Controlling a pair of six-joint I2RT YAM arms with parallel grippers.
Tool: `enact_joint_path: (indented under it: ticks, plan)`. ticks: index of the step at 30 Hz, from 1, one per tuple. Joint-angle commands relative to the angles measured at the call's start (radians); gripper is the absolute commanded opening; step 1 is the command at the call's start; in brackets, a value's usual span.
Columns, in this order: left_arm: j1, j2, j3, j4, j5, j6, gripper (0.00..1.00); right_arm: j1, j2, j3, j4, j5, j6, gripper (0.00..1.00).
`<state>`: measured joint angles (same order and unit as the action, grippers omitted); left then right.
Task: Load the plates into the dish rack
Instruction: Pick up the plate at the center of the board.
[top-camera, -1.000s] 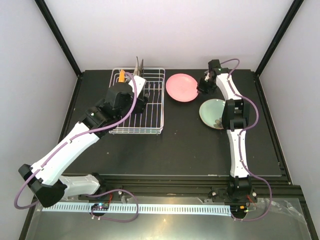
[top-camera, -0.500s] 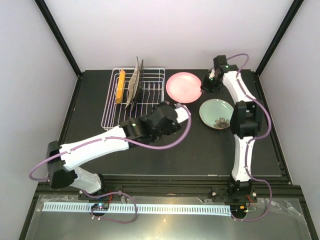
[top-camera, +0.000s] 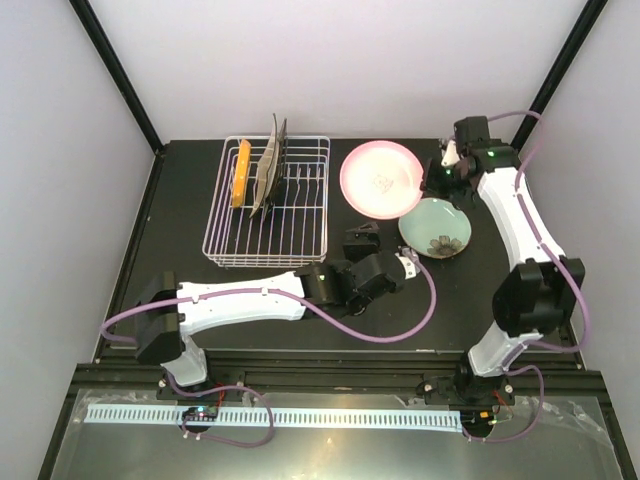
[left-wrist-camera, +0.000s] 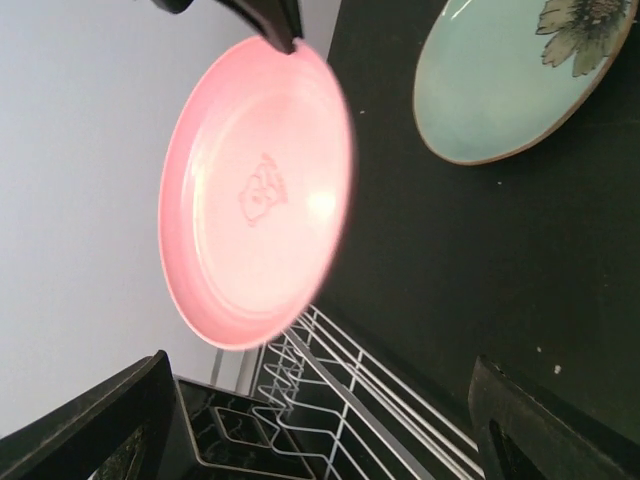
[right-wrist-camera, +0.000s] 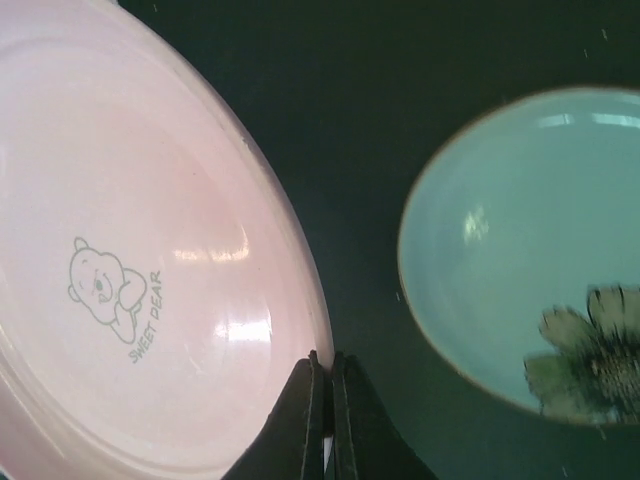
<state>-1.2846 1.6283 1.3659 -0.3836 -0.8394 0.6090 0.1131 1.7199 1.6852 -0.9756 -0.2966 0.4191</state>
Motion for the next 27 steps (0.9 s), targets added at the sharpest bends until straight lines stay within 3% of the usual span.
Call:
enact_joint_path:
  ticks: [1,15,27]
  plan:
    - [-0.014,0.042,0.083,0.046,-0.091,0.072,0.82,0.007,-0.172,-0.102,-0.025,0.005,-0.018,0.01]
    - [-0.028,0.158,0.189,0.015,-0.074,0.053,0.82,0.008,-0.467,-0.301,-0.122,-0.035,-0.007,0.01]
    - [-0.032,0.200,0.227,-0.043,-0.086,0.021,0.55,0.008,-0.503,-0.279,-0.172,-0.034,-0.015,0.01]
